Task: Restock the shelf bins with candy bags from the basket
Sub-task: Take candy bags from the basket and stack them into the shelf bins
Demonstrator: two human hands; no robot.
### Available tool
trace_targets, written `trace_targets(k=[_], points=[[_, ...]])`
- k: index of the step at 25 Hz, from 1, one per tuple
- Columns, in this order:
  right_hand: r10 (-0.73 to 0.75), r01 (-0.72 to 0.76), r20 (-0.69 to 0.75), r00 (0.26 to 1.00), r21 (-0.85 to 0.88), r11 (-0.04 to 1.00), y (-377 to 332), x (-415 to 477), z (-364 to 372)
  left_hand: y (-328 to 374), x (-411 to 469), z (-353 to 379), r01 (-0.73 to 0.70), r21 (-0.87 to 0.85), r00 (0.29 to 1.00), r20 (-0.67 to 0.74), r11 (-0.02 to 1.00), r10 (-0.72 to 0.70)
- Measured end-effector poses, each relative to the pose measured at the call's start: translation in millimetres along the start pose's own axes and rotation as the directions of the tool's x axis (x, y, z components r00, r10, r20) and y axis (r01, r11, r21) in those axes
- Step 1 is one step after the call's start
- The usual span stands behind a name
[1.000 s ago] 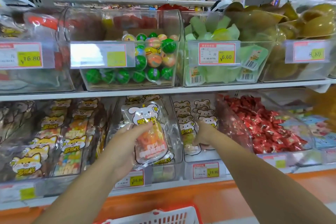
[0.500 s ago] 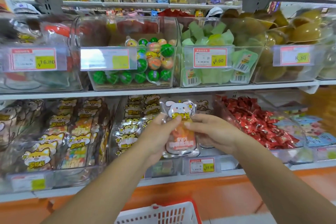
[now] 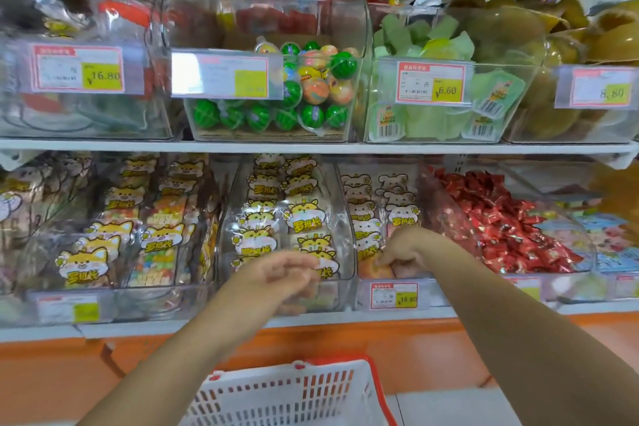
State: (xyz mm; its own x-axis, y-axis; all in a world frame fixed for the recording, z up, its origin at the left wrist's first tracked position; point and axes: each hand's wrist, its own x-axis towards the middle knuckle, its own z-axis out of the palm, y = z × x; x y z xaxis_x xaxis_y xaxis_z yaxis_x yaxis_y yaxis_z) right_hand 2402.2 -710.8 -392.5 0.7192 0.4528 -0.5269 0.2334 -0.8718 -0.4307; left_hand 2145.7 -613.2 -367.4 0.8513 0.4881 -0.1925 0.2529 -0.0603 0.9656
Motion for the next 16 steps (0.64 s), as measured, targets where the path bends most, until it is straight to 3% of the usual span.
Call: trace_targets(k=[2,5,6,7,8,9,10,11,13,14,16], points=[[-0.056,0.038,-0.039,0.998,-0.366,0.930,-5,3,2,-31,-8,-10,0.084,-0.008,0.996,-0.003,0.996,-0.084],[-0.131,0.039,-0.159,0.979,-0.481,0.876,-4,-5,-5,-83,-18,-25,0.236,-0.013,0.972,-0.009,0.972,-0.236],[-0.197,0.082,-0.241,0.951,-0.416,0.906,-4,-11,-6,-99,-21,-30,0.279,-0.008,0.960,-0.017,0.960,-0.279],[-0.241,0.178,-0.342,0.908,-0.204,0.963,-2,-17,-5,-114,-23,-36,0.317,-0.001,0.948,-0.026,0.948,-0.317],[-0.224,0.302,-0.427,0.876,0.123,0.945,1,-30,2,-130,-27,-42,0.358,0.010,0.933,-0.040,0.934,-0.358],[-0.201,0.375,-0.444,0.873,0.349,0.859,5,-44,7,-145,-30,-46,0.395,0.017,0.918,-0.057,0.919,-0.394],[-0.226,0.391,-0.372,0.900,0.465,0.794,10,-63,13,-159,-34,-50,0.431,0.016,0.901,-0.068,0.902,-0.429],[-0.308,0.381,-0.228,0.924,0.466,0.798,15,-79,22,-174,-39,-53,0.473,0.008,0.879,-0.076,0.881,-0.471],[-0.406,0.335,0.168,0.898,0.338,0.880,22,-103,54,-199,-47,-56,0.540,-0.012,0.840,-0.068,0.842,-0.539],[-0.389,0.311,0.334,0.859,0.263,0.913,27,-106,75,-212,-49,-55,0.560,0.000,0.827,-0.050,0.828,-0.560],[-0.253,0.219,0.515,0.819,0.126,0.968,42,-94,135,-238,-52,-53,0.599,0.030,0.801,-0.008,0.800,-0.599]])
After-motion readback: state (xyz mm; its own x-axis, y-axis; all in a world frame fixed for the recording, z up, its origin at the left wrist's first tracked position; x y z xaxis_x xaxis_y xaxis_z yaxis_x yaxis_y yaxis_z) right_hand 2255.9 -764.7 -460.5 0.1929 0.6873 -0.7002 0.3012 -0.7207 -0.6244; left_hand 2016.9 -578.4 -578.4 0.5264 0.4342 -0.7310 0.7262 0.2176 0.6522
